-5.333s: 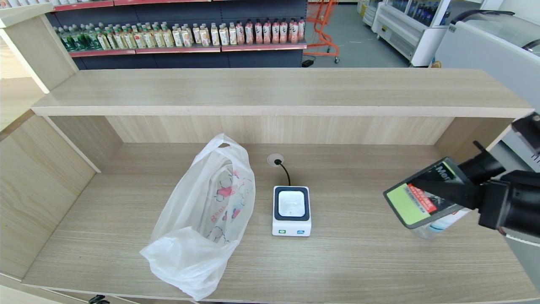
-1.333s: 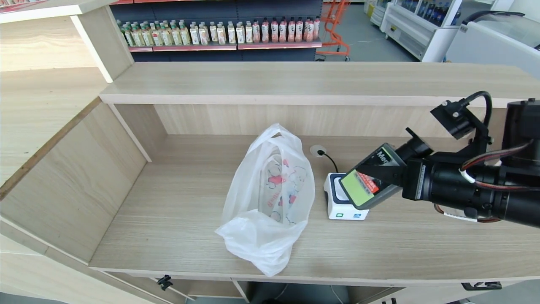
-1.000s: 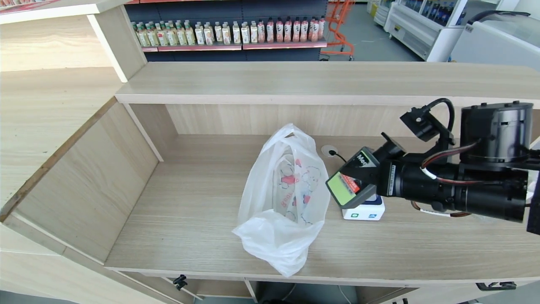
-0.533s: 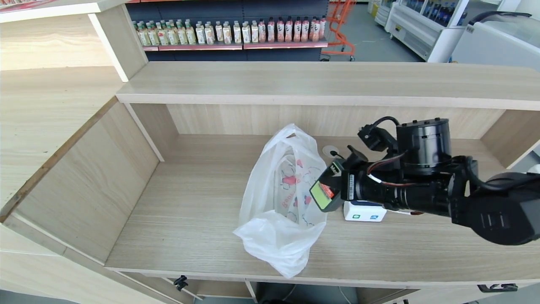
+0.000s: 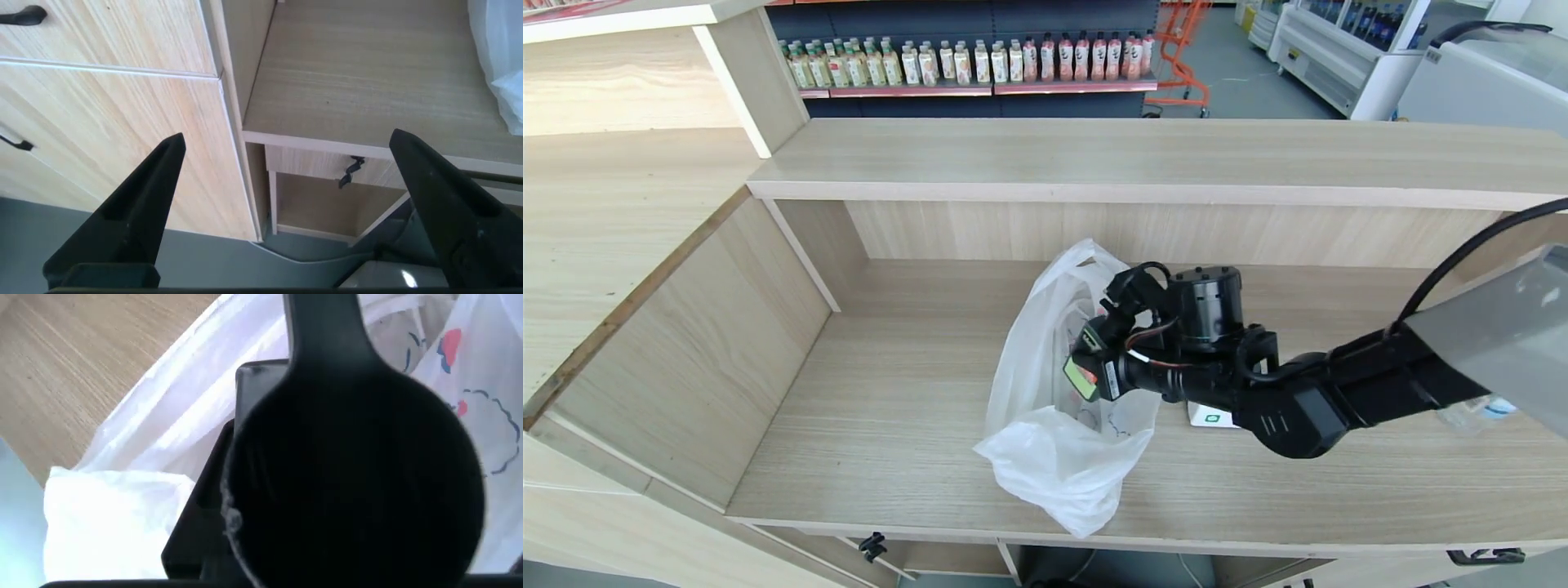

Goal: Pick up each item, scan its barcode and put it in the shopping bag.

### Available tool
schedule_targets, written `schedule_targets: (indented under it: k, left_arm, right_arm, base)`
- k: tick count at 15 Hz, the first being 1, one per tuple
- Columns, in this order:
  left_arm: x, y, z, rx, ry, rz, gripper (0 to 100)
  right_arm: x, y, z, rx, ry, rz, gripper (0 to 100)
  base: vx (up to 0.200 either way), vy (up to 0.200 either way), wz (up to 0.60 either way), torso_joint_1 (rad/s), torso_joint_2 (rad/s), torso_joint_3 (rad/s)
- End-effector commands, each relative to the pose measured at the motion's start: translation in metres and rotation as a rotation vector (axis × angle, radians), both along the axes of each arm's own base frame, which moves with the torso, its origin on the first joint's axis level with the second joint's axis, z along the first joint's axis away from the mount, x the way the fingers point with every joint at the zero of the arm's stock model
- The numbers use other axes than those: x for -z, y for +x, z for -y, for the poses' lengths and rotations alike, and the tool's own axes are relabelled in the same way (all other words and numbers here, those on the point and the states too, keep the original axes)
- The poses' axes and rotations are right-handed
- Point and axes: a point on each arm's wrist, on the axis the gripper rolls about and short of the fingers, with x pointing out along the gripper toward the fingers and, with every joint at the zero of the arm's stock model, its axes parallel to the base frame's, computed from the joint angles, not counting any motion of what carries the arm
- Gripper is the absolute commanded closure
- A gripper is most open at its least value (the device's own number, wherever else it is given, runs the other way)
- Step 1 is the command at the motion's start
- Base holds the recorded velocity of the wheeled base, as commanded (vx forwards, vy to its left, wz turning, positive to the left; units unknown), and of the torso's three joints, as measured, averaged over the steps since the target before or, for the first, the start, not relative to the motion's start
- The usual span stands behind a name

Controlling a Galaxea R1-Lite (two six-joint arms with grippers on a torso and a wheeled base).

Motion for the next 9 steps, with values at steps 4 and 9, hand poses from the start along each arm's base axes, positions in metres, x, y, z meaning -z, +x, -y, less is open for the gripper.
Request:
schedule_targets:
  k: [4,9]
  left_arm:
    - [0.0,0.0,0.0,-0.001,0.0,0.0,0]
    - [0.0,0.0,0.0,-0.001,0.0,0.0,0]
  right_arm:
    - [0.047,0.017,-0.018,-0.066,-0.149,0.027,100]
    - [0.045,0.023,-0.02,-0.062,-0.136,0.049,0]
  base:
    - [0.0,0.0,0.0,0.0,0.0,0.0]
    - [0.0,0.0,0.0,0.0,0.0,0.0]
